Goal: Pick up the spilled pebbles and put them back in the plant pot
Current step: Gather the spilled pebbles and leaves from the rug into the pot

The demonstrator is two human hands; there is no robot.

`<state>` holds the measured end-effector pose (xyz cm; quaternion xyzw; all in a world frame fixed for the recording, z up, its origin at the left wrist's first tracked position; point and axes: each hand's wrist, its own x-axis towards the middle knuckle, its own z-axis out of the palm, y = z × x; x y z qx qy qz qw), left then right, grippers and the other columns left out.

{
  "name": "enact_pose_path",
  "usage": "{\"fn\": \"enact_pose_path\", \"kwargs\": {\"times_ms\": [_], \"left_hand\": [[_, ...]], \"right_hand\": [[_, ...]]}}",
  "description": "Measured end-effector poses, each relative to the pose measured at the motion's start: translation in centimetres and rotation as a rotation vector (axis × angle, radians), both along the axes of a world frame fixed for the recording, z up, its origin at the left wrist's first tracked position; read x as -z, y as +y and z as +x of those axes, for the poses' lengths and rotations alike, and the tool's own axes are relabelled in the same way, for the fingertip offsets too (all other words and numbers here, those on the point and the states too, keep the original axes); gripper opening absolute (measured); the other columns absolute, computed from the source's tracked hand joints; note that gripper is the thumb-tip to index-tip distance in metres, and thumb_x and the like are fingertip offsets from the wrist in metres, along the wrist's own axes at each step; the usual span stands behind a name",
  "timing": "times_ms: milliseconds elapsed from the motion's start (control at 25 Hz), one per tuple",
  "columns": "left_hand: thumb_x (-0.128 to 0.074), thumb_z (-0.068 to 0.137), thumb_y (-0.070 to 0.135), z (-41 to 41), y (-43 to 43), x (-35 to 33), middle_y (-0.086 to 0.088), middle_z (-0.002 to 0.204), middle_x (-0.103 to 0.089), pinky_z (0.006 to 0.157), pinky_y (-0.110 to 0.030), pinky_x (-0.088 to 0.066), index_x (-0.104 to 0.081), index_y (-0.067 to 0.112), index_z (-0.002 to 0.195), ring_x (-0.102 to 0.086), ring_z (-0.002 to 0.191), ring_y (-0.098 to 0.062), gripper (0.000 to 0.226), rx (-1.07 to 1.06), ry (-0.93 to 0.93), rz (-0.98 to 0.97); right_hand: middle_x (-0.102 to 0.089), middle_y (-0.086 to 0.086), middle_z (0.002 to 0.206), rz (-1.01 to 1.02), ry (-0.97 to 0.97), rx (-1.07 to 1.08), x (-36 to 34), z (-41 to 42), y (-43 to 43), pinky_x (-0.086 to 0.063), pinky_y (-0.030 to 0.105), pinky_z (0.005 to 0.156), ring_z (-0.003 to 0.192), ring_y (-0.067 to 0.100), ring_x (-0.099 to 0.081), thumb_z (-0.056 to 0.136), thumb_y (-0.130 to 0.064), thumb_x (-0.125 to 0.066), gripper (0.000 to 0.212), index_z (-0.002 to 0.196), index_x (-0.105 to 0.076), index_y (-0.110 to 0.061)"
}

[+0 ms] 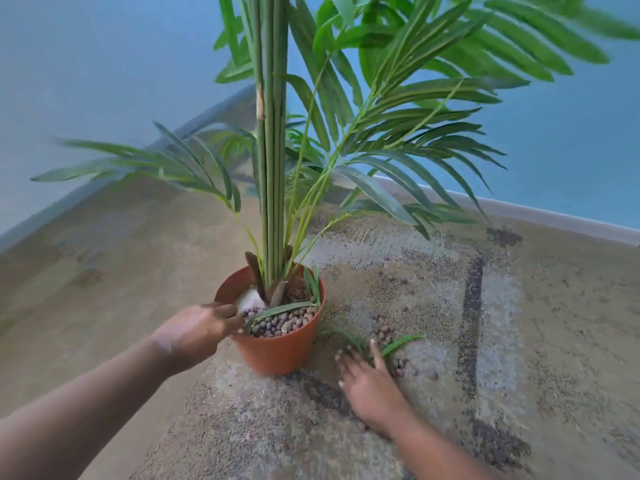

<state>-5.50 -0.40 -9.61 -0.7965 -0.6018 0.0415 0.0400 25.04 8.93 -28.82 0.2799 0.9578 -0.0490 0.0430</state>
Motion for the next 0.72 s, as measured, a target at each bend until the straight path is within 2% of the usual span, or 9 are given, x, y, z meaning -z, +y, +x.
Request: {"fn": "enact_pose_path", "kwargs": {"times_ms": [80, 160, 280, 320, 400, 440, 520, 600, 720], "left_hand": [[-0.081, 0.040, -0.012, 0.5, -0.6, 0.4, 0.004, 0.061, -0.059, 0.041, -0.022, -0.048, -0.066, 0.016, 0.072, -0.059, 0.051, -0.016, 0.046, 0.028, 0.003, -0.015], [-0.079, 0.044, -0.011, 0.5, -1.3, 1.2, 0.002, 0.064, -0.061, 0.043, -0.025, -0.053, -0.064, 0.016, 0.076, -0.061, 0.054, -0.018, 0.045, 0.056, 0.007, -0.024], [-0.082, 0.046, -0.006, 0.1, -2.1, 2.3, 0.002, 0.068, -0.062, 0.043, -0.028, -0.055, -0.053, 0.020, 0.085, -0.063, 0.055, -0.019, 0.055, 0.089, 0.009, -0.044], [-0.084, 0.043, -0.005, 0.5, -2.3, 2.1, 0.003, 0.066, -0.062, 0.041, -0.027, -0.054, -0.050, 0.022, 0.086, -0.061, 0.052, -0.018, 0.061, 0.083, 0.014, -0.051], [-0.085, 0.027, -0.006, 1.3, -2.3, 1.4, 0.004, 0.055, -0.060, 0.035, -0.018, -0.047, -0.057, 0.022, 0.079, -0.048, 0.038, -0.013, 0.066, 0.091, 0.029, -0.019], [-0.083, 0.017, -0.008, 1.5, -2.2, 1.0, 0.003, 0.049, -0.058, 0.032, -0.014, -0.042, -0.063, 0.019, 0.070, -0.042, 0.033, -0.012, 0.063, 0.089, 0.026, 0.008], [-0.082, 0.019, -0.010, 1.4, -2.0, 1.6, 0.002, 0.051, -0.060, 0.034, -0.017, -0.045, -0.064, 0.014, 0.064, -0.053, 0.035, -0.014, 0.054, 0.084, 0.010, -0.005], [-0.075, 0.046, -0.005, 1.0, -1.9, 3.5, 0.001, 0.063, -0.063, 0.042, -0.026, -0.054, -0.062, 0.013, 0.075, -0.064, 0.049, -0.018, 0.038, 0.065, 0.042, -0.096], [-0.049, 0.071, 0.005, 0.5, -2.1, 5.3, 0.002, 0.080, -0.063, 0.055, -0.036, -0.057, -0.057, 0.017, 0.091, -0.066, 0.066, -0.021, 0.025, -0.078, 0.111, -0.184]], "right_hand": [[-0.060, 0.006, 0.132, 0.048, 0.019, 0.045, -0.8, 0.9, 1.0, 0.007, 0.055, 0.116, 0.129, 0.023, -0.050, 0.092, -0.033, -0.053, 0.037, 0.122, -0.063, -0.014], [-0.062, 0.004, 0.131, 0.023, 0.054, 0.137, -2.1, 0.9, 1.6, 0.007, 0.047, 0.118, 0.129, 0.021, -0.050, 0.095, -0.038, -0.038, 0.043, 0.121, -0.064, -0.016], [-0.018, 0.009, 0.158, -0.023, 0.085, 0.312, -4.3, -0.8, 2.3, 0.001, 0.054, 0.116, 0.144, 0.029, -0.008, 0.097, -0.056, -0.026, 0.062, 0.147, -0.031, -0.020], [-0.004, 0.008, 0.159, -0.120, 0.076, 0.383, -5.2, -1.2, 2.4, 0.002, 0.057, 0.115, 0.145, 0.032, -0.003, 0.095, -0.061, -0.029, 0.069, 0.151, -0.016, -0.023], [0.001, 0.005, 0.159, -0.353, -0.026, 0.419, -4.5, -2.5, 3.2, 0.002, 0.061, 0.115, 0.146, 0.033, -0.011, 0.091, -0.065, -0.039, 0.077, 0.152, -0.007, -0.031], [0.010, 0.002, 0.157, -0.374, -0.045, 0.399, -3.6, -3.0, 3.4, 0.003, 0.062, 0.115, 0.146, 0.034, -0.008, 0.088, -0.067, -0.044, 0.082, 0.152, -0.003, -0.035], [0.030, 0.002, 0.149, -0.295, -0.089, 0.321, -1.6, -3.4, 3.0, 0.004, 0.067, 0.112, 0.145, 0.036, 0.002, 0.081, -0.071, -0.049, 0.090, 0.150, 0.001, -0.041], [0.009, 0.009, 0.158, -0.189, -0.114, 0.188, -1.7, -3.1, 1.8, 0.000, 0.067, 0.113, 0.145, 0.039, -0.003, 0.084, -0.072, -0.035, 0.076, 0.150, -0.016, -0.038], [-0.042, 0.015, 0.147, -0.091, 0.112, 0.208, -2.8, -1.9, 0.9, -0.030, 0.051, 0.109, 0.133, 0.037, -0.039, 0.097, -0.044, -0.041, 0.045, 0.135, -0.050, -0.021]]}}
